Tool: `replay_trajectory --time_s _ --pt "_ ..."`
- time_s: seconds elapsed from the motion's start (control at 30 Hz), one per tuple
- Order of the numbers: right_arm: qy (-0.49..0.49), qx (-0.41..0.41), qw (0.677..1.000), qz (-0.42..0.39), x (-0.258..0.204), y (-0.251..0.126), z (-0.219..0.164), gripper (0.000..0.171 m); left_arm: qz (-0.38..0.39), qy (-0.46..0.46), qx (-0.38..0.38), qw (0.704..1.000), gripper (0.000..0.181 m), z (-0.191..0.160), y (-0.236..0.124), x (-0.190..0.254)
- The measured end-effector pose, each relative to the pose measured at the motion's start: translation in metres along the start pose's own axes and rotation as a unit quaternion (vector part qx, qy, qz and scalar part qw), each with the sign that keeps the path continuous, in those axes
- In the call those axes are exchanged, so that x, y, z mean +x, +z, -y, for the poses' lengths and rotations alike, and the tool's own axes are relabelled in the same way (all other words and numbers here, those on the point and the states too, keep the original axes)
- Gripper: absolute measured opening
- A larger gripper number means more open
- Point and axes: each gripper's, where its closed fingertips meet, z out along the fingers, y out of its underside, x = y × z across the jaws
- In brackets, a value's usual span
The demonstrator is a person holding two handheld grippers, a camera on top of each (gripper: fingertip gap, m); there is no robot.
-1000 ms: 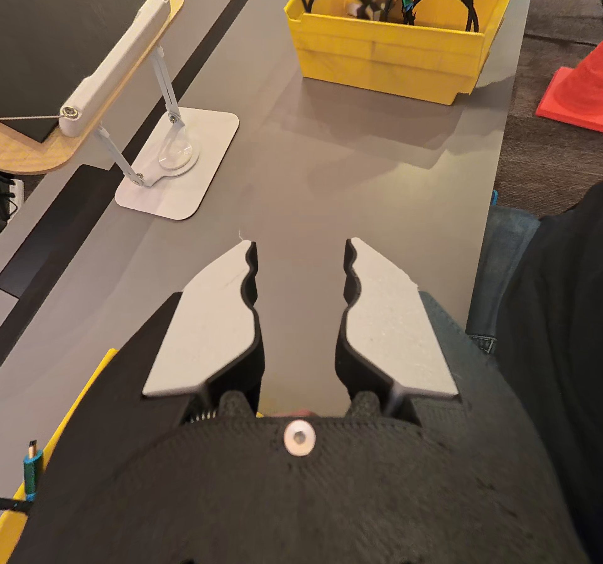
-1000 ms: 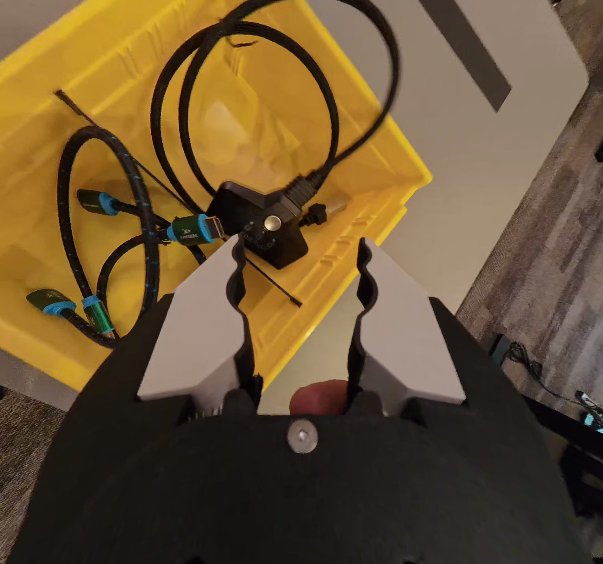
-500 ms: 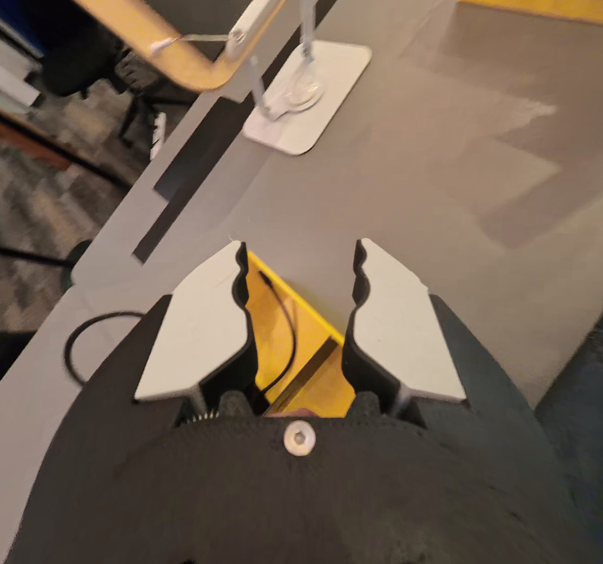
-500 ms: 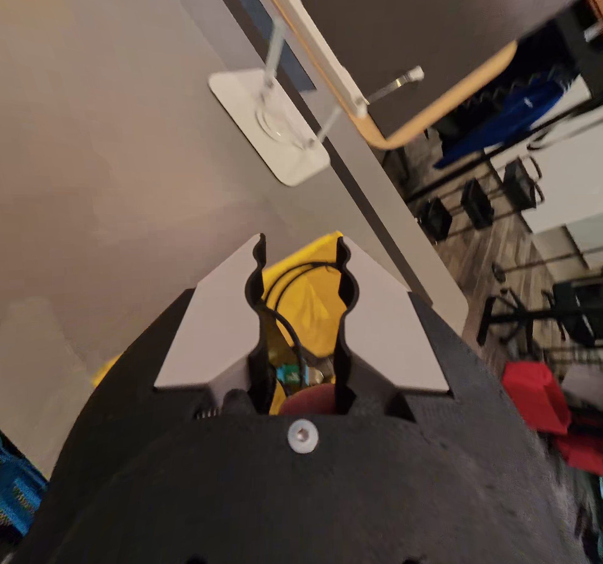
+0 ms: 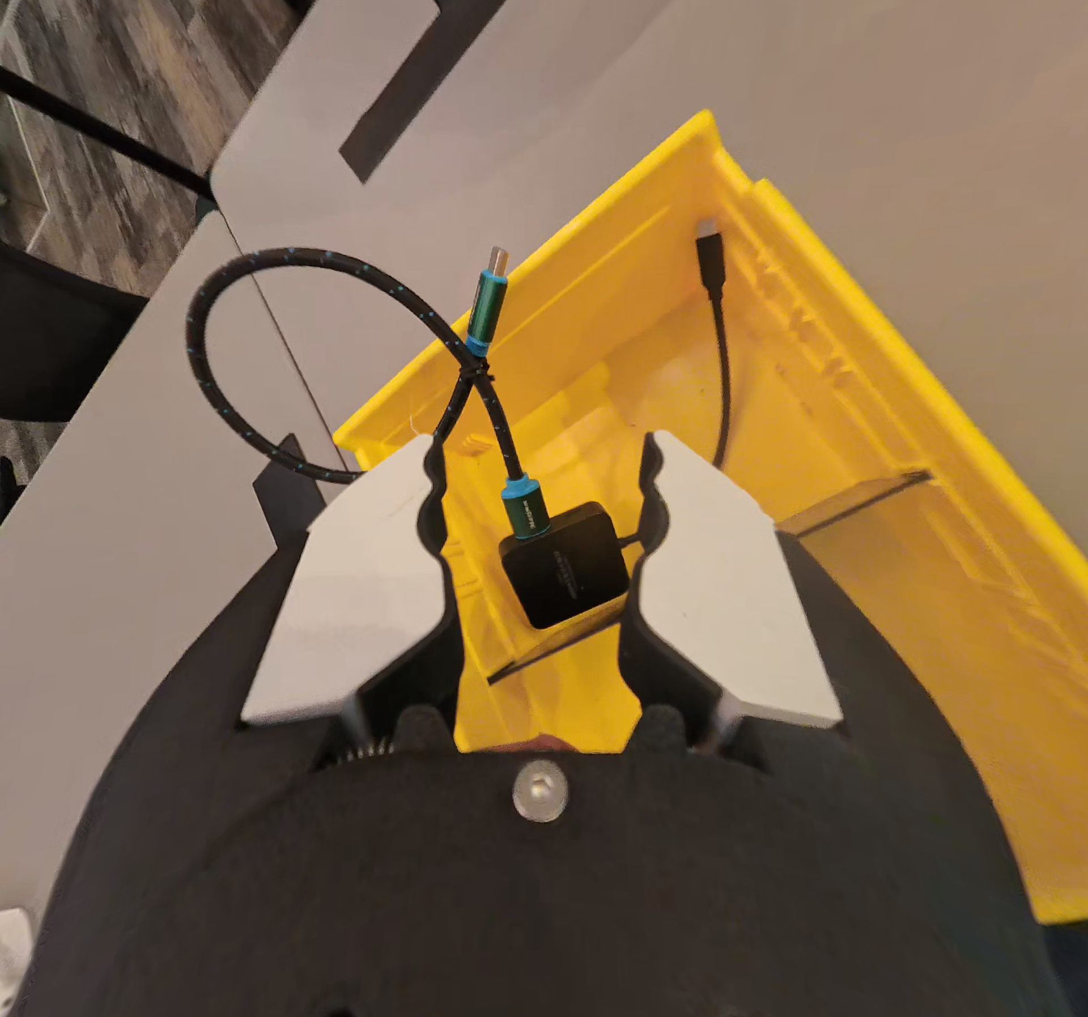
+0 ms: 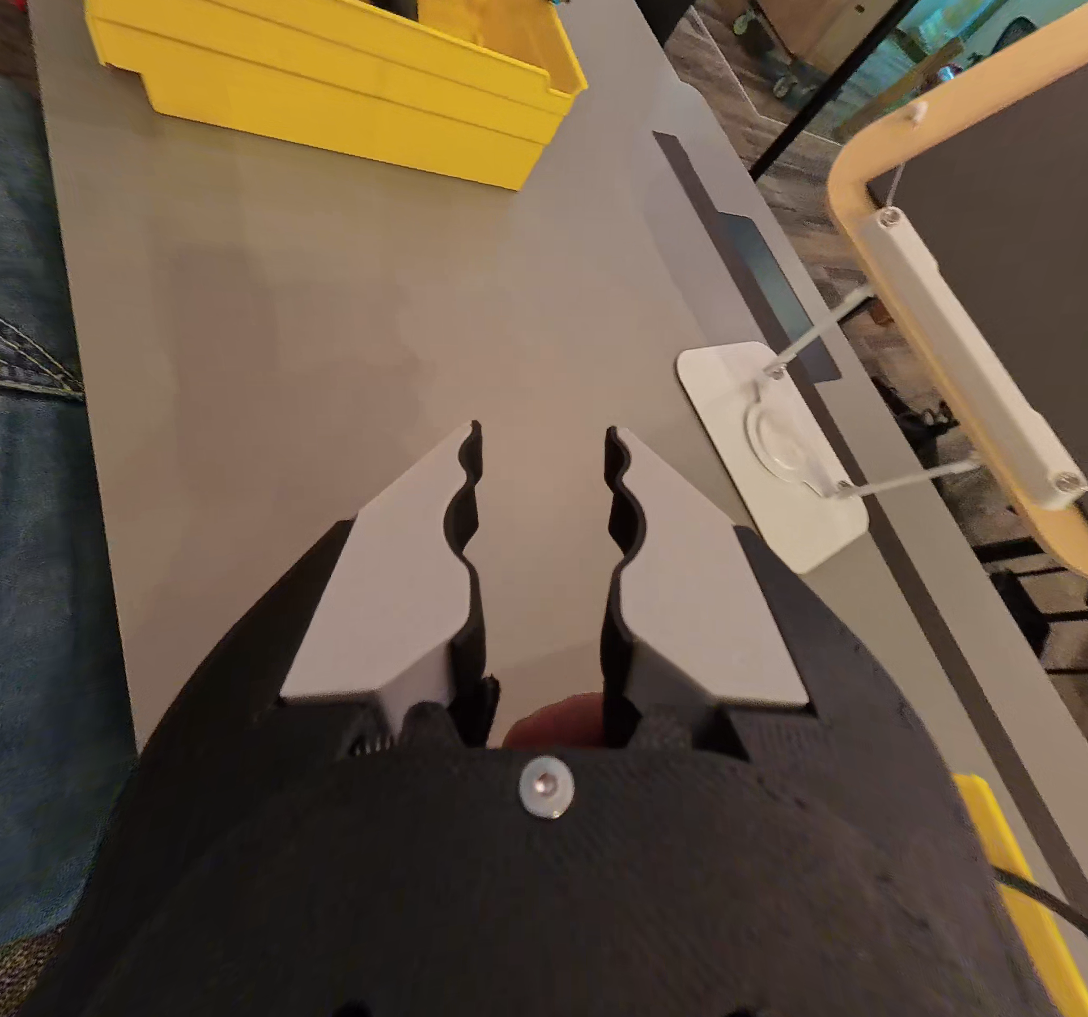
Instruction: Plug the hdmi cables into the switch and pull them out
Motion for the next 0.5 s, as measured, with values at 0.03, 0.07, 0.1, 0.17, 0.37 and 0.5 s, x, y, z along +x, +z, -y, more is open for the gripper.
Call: replay_trajectory --time_s 0.03,0.07,0.1,0.17,0.37,0.5 --pt "0.001 0.005 1.000 0.006 -0.005 0.003 0.001 0.039 0.003 0.008 -0.015 1.000 0.064 -0.003 0.008 -0.002" --pt "0.002 0.009 1.000 0.011 -0.009 0.006 0.002 0.039 0.008 0.016 -0.029 0.999 0.064 -0.005 0.016 -0.004" --pt "0.003 0.011 1.000 0.015 -0.012 0.008 0.002 0.039 0.014 0.021 -0.043 0.999 0.064 -0.007 0.023 -0.007" --pt "0.007 0.012 1.000 0.017 -0.016 0.012 0.001 0.039 0.033 0.034 -0.071 0.996 0.064 -0.011 0.037 -0.014" --pt "0.021 0.021 0.999 0.022 -0.022 0.015 -0.004 0.038 0.077 0.036 -0.161 0.983 0.055 -0.037 0.073 -0.033" --pt "0.026 0.026 0.999 0.020 -0.023 0.014 -0.007 0.037 0.094 0.032 -0.142 0.985 0.028 -0.034 0.079 -0.037"
